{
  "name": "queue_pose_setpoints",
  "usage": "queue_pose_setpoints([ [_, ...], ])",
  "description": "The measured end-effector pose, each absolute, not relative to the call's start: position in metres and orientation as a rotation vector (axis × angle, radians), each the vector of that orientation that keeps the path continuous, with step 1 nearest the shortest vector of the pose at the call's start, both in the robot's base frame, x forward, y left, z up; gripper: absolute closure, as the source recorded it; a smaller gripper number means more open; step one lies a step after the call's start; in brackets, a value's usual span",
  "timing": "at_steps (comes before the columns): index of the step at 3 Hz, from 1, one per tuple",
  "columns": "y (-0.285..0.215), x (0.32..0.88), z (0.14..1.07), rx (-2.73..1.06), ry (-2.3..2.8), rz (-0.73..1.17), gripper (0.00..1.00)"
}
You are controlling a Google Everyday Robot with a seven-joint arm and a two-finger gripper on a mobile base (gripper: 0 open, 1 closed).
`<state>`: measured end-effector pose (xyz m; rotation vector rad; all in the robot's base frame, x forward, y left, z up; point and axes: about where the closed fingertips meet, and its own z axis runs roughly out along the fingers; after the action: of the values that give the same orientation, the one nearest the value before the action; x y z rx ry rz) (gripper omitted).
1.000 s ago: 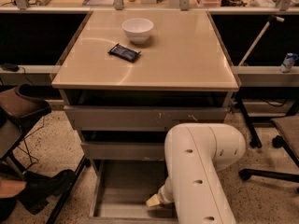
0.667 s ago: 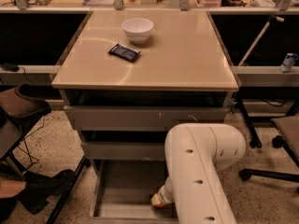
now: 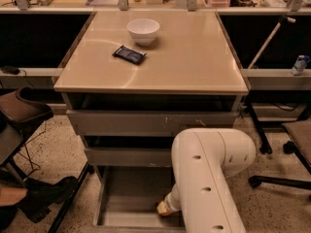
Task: Pick orange from bottom drawer and place on counter
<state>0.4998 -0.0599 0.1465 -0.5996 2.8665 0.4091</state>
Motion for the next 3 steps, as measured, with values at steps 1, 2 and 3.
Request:
queue_pose_setpoints([
  [1,-0.069,0.498,0.17,-0.595,2.84,0.414,1.0],
  [2,-0.095,0.481,0.229,-0.594,2.776,0.443,1.0],
  [3,-0.116,0.441,0.305,-0.672,2.726,0.527,1.0],
])
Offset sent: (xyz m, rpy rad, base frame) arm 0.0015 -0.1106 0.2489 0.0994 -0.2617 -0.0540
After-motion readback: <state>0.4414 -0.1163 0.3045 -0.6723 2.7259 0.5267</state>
